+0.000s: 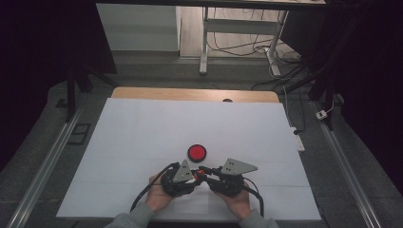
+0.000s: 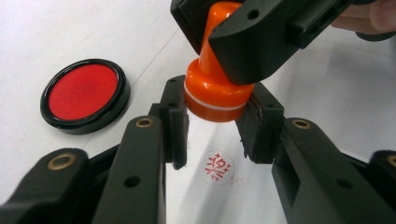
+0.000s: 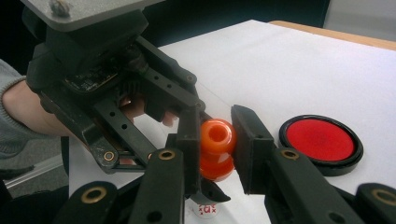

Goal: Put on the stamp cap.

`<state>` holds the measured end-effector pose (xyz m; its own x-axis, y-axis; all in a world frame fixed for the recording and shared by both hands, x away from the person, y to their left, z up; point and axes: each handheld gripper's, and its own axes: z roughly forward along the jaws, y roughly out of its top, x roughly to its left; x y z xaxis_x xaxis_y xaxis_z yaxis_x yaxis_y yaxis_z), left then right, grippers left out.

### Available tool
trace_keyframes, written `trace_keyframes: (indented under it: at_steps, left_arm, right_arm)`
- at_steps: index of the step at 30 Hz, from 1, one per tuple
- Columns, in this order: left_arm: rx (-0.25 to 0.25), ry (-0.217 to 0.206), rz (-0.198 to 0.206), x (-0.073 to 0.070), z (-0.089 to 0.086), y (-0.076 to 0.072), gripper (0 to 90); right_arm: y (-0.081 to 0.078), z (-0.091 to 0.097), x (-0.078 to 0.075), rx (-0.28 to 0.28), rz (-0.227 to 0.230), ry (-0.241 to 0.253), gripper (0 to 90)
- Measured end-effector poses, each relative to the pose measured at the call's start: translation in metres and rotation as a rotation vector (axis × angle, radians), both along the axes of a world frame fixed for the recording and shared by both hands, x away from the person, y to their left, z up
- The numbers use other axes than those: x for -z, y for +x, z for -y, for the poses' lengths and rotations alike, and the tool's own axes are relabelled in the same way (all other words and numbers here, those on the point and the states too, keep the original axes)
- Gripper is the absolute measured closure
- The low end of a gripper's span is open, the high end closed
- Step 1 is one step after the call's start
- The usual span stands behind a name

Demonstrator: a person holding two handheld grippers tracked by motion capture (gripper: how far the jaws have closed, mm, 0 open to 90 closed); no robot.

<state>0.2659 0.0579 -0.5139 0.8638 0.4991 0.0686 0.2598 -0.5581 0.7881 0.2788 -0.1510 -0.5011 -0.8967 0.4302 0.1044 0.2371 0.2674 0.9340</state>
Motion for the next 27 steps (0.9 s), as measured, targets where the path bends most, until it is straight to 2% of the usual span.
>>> trace_keyframes:
  at_steps: [7,12,16,27]
  left_arm:
    - [0.003,-0.013,-0.002,-0.0004,-0.0004,0.0004,65.0]
    - [0.018,-0.031,0.014,-0.0024,-0.0014,-0.0005,64.9]
    - [0.018,-0.026,0.006,-0.0012,-0.0013,0.0000,64.9]
    - [0.017,-0.050,-0.003,-0.0017,-0.0019,0.0011,64.6]
  right_arm:
    - [0.0004,0.0004,-0.0005,0.000,0.002,0.004,72.8]
    - [-0.0011,0.0020,-0.0054,-0.008,0.013,0.004,72.7]
    - [-0.0016,0.0012,-0.0043,-0.006,0.016,-0.004,72.6]
    - [-0.0026,0.0009,-0.0070,0.002,0.028,-0.009,72.5]
